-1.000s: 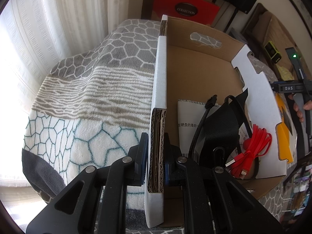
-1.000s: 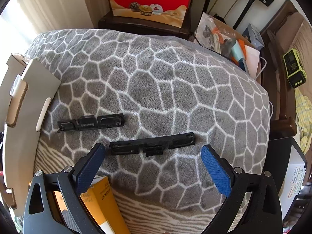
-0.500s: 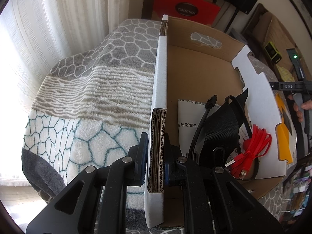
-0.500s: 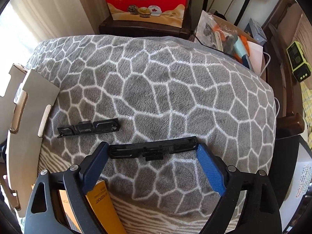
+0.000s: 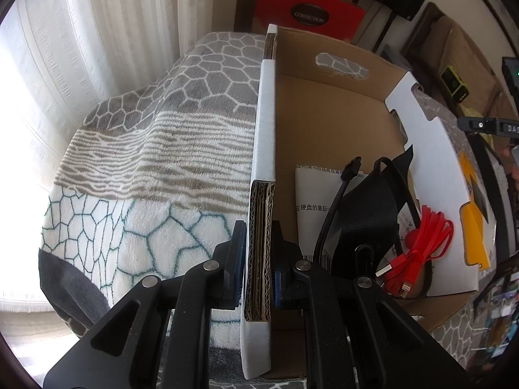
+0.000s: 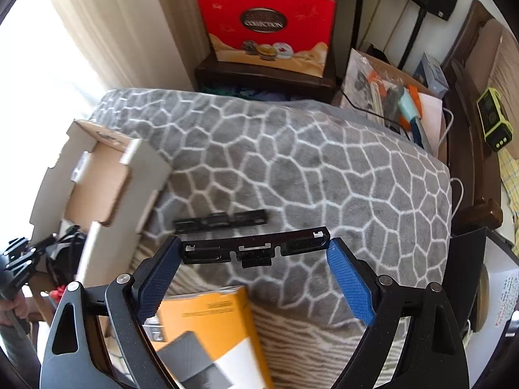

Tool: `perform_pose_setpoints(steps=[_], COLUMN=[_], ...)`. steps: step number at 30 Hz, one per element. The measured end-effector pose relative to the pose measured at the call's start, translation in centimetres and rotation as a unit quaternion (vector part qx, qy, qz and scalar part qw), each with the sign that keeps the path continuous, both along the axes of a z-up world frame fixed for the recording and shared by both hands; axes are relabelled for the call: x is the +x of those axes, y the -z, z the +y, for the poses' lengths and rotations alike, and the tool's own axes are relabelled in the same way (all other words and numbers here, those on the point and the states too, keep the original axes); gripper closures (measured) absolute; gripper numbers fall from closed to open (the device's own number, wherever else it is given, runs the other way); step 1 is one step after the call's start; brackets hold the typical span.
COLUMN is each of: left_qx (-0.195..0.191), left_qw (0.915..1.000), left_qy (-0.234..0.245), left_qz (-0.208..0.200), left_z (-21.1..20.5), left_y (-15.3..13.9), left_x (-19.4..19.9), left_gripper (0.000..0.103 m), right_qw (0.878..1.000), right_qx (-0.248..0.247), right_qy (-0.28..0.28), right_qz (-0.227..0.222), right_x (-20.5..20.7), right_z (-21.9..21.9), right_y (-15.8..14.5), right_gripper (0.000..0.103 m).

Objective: Organize objects
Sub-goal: 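Carry the black clip into the box and release it with the right gripper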

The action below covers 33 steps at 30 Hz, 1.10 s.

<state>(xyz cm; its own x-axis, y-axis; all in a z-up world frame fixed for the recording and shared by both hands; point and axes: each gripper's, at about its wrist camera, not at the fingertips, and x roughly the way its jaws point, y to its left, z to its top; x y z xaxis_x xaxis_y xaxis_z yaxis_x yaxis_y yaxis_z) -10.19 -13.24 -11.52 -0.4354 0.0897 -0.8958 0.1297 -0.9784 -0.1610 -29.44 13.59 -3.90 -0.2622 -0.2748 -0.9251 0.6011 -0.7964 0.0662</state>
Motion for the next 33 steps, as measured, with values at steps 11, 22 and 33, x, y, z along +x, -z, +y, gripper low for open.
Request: perform_pose_setpoints(steps=[11, 22, 33], left_qx=[0.010, 0.010, 0.010], left_qw=[0.9999, 0.9999, 0.9999], left_qy=[-0.004, -0.004, -0.005], left_qz=[-0.002, -0.003, -0.003], left_z=[-0.1, -0.1, -0.1], left_y=[-0.1, -0.1, -0.1], left_x=[-0.1, -0.1, -0.1], left_gripper=[0.092, 0.092, 0.092], right_qw=[0.995, 0.985, 0.981], right_qx=[-0.020, 0.000, 0.009], right_qy=[-0.094, -0.175, -0.194], right_qz=[0.017, -0.004, -0.010], right_x=[7.1, 13.0, 14.5], right_z=[-7.0, -13.1, -14.8], right_y=[-3.0, -0.5, 1.3], right_gripper=[0.012, 0.012, 0.012])
